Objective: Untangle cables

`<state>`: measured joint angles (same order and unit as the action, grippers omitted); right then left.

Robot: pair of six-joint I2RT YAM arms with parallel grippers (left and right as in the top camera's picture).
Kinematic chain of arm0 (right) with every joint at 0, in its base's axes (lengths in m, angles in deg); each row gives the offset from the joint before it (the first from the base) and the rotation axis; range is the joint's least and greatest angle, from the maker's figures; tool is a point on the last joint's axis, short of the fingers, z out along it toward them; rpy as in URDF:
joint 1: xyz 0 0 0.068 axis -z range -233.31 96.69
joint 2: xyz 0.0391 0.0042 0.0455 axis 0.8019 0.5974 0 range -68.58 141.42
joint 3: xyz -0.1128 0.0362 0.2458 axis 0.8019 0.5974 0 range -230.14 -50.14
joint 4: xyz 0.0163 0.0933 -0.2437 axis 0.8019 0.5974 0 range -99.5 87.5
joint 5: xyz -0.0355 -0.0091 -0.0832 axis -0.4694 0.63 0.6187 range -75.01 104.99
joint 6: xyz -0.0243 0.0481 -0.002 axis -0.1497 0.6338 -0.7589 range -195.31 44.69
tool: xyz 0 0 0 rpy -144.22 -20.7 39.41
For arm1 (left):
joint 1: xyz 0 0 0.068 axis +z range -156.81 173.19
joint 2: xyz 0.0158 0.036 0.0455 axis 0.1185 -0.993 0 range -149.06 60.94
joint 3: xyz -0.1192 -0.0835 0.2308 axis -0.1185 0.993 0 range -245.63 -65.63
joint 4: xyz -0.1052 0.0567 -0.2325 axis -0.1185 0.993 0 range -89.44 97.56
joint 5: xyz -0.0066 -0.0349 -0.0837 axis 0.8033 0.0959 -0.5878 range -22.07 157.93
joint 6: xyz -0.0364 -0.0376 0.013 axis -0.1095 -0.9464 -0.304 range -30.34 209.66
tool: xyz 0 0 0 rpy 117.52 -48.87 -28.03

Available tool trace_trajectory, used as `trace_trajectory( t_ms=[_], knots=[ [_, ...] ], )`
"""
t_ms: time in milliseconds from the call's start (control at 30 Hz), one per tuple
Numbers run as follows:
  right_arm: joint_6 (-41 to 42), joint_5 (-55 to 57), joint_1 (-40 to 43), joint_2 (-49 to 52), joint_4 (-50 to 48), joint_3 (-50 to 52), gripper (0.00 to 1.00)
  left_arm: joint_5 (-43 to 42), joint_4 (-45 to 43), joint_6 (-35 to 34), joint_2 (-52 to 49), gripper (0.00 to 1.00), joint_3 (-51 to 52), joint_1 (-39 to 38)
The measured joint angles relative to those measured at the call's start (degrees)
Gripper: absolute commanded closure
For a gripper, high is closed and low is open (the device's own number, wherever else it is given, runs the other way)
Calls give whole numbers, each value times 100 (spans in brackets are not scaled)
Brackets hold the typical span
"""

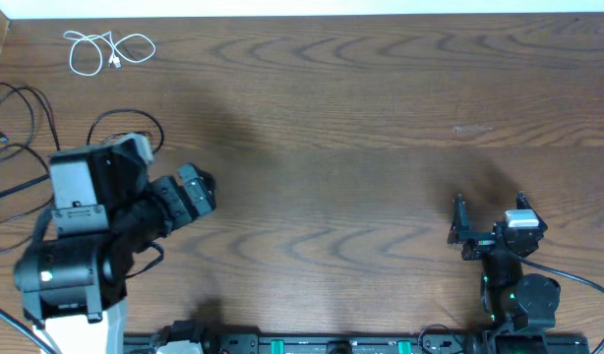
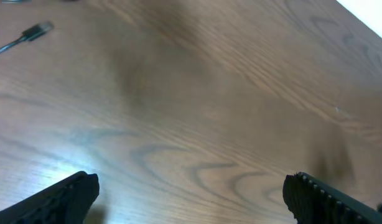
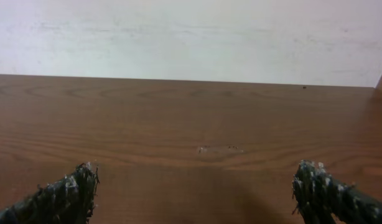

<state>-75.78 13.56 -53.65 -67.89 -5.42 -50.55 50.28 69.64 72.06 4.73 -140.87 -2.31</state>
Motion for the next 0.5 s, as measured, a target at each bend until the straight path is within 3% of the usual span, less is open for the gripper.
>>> trace_trajectory(
  t_ms=[200,500],
  knots=[
    [0,22,0,0,-2,0,1,22,-1012,328,691,2,872,-732],
    [0,42,0,0,-2,0,1,22,-1071,741,2382,2,1569,-1003]
  ],
)
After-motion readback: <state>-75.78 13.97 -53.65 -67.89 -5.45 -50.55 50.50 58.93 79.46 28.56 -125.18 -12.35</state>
